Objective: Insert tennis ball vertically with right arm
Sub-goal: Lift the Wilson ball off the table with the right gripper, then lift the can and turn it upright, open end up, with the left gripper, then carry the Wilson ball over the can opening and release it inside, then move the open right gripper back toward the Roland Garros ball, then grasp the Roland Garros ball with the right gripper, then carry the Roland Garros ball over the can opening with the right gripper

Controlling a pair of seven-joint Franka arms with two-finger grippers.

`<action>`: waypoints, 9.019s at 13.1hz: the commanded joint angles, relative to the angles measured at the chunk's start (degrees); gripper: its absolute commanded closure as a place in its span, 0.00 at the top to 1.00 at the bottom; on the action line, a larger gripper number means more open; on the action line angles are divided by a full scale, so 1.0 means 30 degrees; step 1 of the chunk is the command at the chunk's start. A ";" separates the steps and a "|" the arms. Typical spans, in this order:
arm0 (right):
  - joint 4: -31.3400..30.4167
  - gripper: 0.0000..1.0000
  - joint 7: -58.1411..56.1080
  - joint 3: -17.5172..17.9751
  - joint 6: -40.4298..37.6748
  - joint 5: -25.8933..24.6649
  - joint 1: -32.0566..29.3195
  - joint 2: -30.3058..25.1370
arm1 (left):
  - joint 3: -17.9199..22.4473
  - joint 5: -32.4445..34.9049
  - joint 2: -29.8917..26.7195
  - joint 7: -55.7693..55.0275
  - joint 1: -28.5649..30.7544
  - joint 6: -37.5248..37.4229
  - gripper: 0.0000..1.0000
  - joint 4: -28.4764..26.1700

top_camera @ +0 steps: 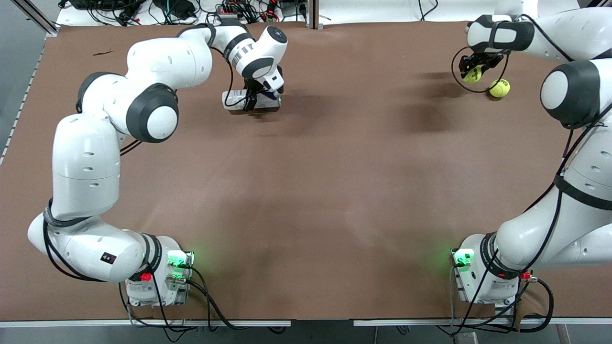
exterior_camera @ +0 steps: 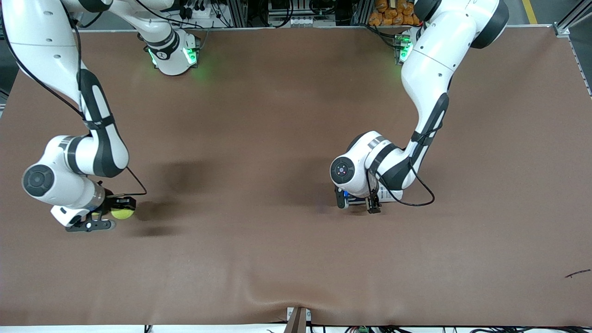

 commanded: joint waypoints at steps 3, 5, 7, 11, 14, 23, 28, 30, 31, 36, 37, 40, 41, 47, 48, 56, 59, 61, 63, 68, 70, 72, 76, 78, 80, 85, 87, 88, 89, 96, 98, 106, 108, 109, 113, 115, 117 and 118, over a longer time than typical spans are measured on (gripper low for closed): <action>-0.0259 0.22 -0.0922 0.0185 -0.1821 0.0147 -0.0640 -0.1637 | 0.0189 0.0518 0.0293 -0.0147 -0.0239 -0.0383 0.78 0.0330; -0.0259 0.22 -0.0892 0.0215 -0.2698 0.0640 -0.0552 -0.2018 | 0.0218 0.0954 0.0263 0.0174 -0.0268 -0.0383 0.66 0.0330; -0.0259 0.22 -0.0834 0.0215 -0.3751 0.1783 -0.0523 -0.2428 | 0.0218 0.1074 0.0263 0.0176 -0.0297 -0.0383 0.64 0.0330; -0.0288 0.22 -0.0775 0.0215 -0.5337 0.3453 -0.0376 -0.3044 | 0.0043 0.1045 -0.0262 0.0264 -0.0502 -0.0383 0.66 0.0476; -0.0289 0.13 -0.0775 0.0331 -0.6944 0.4478 -0.0376 -0.3629 | -0.1271 0.0695 -0.0236 -0.1019 -0.0736 0.0053 0.66 0.2110; -0.0260 0.14 0.2760 0.0506 -0.8530 0.5186 0.1000 -0.4715 | -0.2096 -0.4372 -0.0089 -0.9020 -0.0941 1.4362 0.67 0.2147; 0.1754 0.14 0.7213 0.1357 -0.9234 0.6387 0.1612 -0.4833 | -0.2096 -0.5722 0.1078 -0.9404 -0.1439 2.2562 0.67 0.1445; 0.3162 0.12 0.9089 0.1328 -0.9207 0.6416 0.2230 -0.4687 | -0.2096 -0.5752 0.2658 -0.9405 -0.1527 2.6931 0.67 0.1326; 0.3458 0.05 0.9388 0.1357 -0.9119 0.6503 0.2289 -0.4483 | -0.2096 -0.5781 0.3246 -0.9462 -0.1615 2.8372 0.66 0.1326; 0.5795 0.06 1.3397 0.1328 -0.9060 0.9053 0.3165 -0.2582 | -0.2096 -0.5752 0.5149 -1.0986 -0.2288 3.1277 0.66 0.1032; 0.6675 0.06 1.4622 0.1328 -0.9031 0.9024 0.3604 -0.2026 | -0.2096 -0.5723 0.5359 -1.0986 -0.2318 3.1432 0.66 0.1004; 0.7445 0.06 1.7643 0.1328 -0.7546 0.9024 0.5067 -0.1114 | -0.2096 -0.5781 0.5507 -1.1016 -0.2348 3.1433 0.66 0.1004; 0.7446 0.07 1.8725 0.1328 -0.6608 0.8995 0.5827 -0.0851 | -0.2096 -0.5781 0.5653 -1.1016 -0.2348 3.1433 0.66 0.1004; 0.7533 0.08 2.5030 0.1240 -0.3848 0.7853 0.9201 -0.0057 | -0.2096 -0.5752 0.5947 -1.1016 -0.2348 3.1433 0.67 0.1004; 0.7504 0.09 2.5325 0.1240 -0.3787 0.7649 0.9465 0.0030 | -0.2096 -0.5752 0.5947 -1.1016 -0.2348 3.1433 0.67 0.1004; 0.7446 0.19 2.6206 0.1240 -0.3757 0.5948 1.0374 0.0792 | -0.2096 -0.5752 0.5976 -1.1045 -0.2260 3.1433 0.73 0.1033; 0.7475 1.00 2.6236 0.1182 -0.3728 0.5977 1.0376 0.0851 | -0.2096 -0.5752 0.5976 -1.1045 -0.2260 3.1404 0.74 0.1004; 0.7475 1.00 2.6178 0.1152 -0.3757 0.5628 1.0405 0.0968 | -0.2096 -0.5752 0.5947 -1.1045 -0.2260 3.1433 0.74 0.1004; 0.7504 1.00 2.6062 0.1181 -0.3786 0.4604 1.0260 0.0939 | -0.2096 -0.5752 0.5947 -1.1045 -0.2231 3.1404 0.74 0.1033; 0.7446 1.00 2.2151 0.1152 -0.5705 0.4219 0.8186 0.0063 | -0.2096 -0.5722 0.5918 -1.1045 -0.2231 3.1433 0.75 0.1033; 0.7330 1.00 1.8229 0.1094 -0.8169 0.3987 0.7041 -0.0405 | -0.2096 -0.5722 0.5918 -1.1045 -0.2231 3.1433 0.75 0.1033; 0.7299 1.00 1.5058 0.0888 -0.9640 0.2790 0.5693 -0.0729 | -0.2096 -0.5722 0.5918 -1.1045 -0.2231 3.1404 0.75 0.1033; 0.6104 1.00 0.9408 0.0859 -0.9706 0.0032 0.3499 -0.0732 | -0.2096 -0.5693 0.5918 -1.1045 -0.2231 3.1433 0.79 0.1062; 0.4554 1.00 0.5864 0.0859 -0.7902 -0.0116 0.1713 -0.0556 | -0.2096 -0.5693 0.5918 -1.1045 -0.2201 3.1404 0.82 0.1062; 0.3785 1.00 0.1882 0.0859 -0.5146 -0.0117 -0.0249 -0.0031 | -0.2096 -0.5664 0.5918 -1.1045 -0.2201 3.1404 0.82 0.1091; 0.3872 1.00 -0.4105 0.0830 -0.2622 -0.0760 -0.3038 0.1874 | -0.2096 -0.5664 0.5888 -1.1045 -0.2201 3.1433 0.82 0.1091; 0.3697 1.00 -0.6040 0.0859 -0.2438 -0.0907 -0.3801 0.2315 | -0.2096 -0.5664 0.5888 -1.1045 -0.2201 3.1404 0.82 0.1091; 0.3464 1.00 -0.6426 0.0830 -0.2468 -0.0908 -0.3920 0.2432 | -0.2096 -0.5664 0.5888 -1.1045 -0.2201 3.1404 0.82 0.1091; 0.3345 1.00 -0.6604 0.0830 -0.2468 -0.0937 -0.3950 0.2578 | -0.2096 -0.5664 0.5888 -1.1045 -0.2201 3.1433 0.82 0.1091; 0.3256 1.00 -0.7630 0.0859 -0.2351 -0.0966 -0.4536 0.3691 | -0.2096 -0.5664 0.5888 -1.1045 -0.2201 3.1433 0.81 0.1091; 0.3256 0.92 -0.7631 0.0859 -0.1914 -0.0908 -0.4711 0.3722 | -0.2096 -0.5664 0.5888 -1.1045 -0.2201 3.1404 0.82 0.1091; 0.4745 0.31 -0.7077 0.1064 -0.3836 -0.0499 -0.3573 0.2378 | -0.2096 -0.5635 0.5888 -1.1045 -0.2201 3.1433 0.81 0.1091; 0.5392 0.31 -0.5908 0.1180 -0.5683 -0.0033 -0.3073 0.1413 | -0.2096 -0.5635 0.5888 -1.1045 -0.2201 3.1433 0.81 0.1091; 0.5453 0.31 -0.5177 0.1355 -0.6126 0.0580 -0.2694 0.0799 | -0.2096 -0.5635 0.5888 -1.1045 -0.2201 3.1433 0.81 0.1091; 0.5453 0.31 0.0233 0.1474 -0.7734 0.1640 -0.0120 -0.0846 | -0.2096 -0.5635 0.5888 -1.1045 -0.2201 3.1433 0.81 0.1091; 0.5453 0.31 0.4827 0.1504 -0.8093 0.1699 0.2015 -0.1343 | -0.2096 -0.5635 0.5888 -1.1045 -0.2201 3.1404 0.81 0.1091; 0.5977 0.31 0.9690 0.1504 -0.8093 0.2804 0.4186 -0.1463 | -0.2096 -0.5635 0.5917 -1.1045 -0.2201 3.1433 0.81 0.1091; 0.6068 0.31 1.1801 0.1504 -0.8064 0.4292 0.4861 -0.1434 | -0.2096 -0.5635 0.5889 -1.1045 -0.2201 3.1404 0.81 0.1091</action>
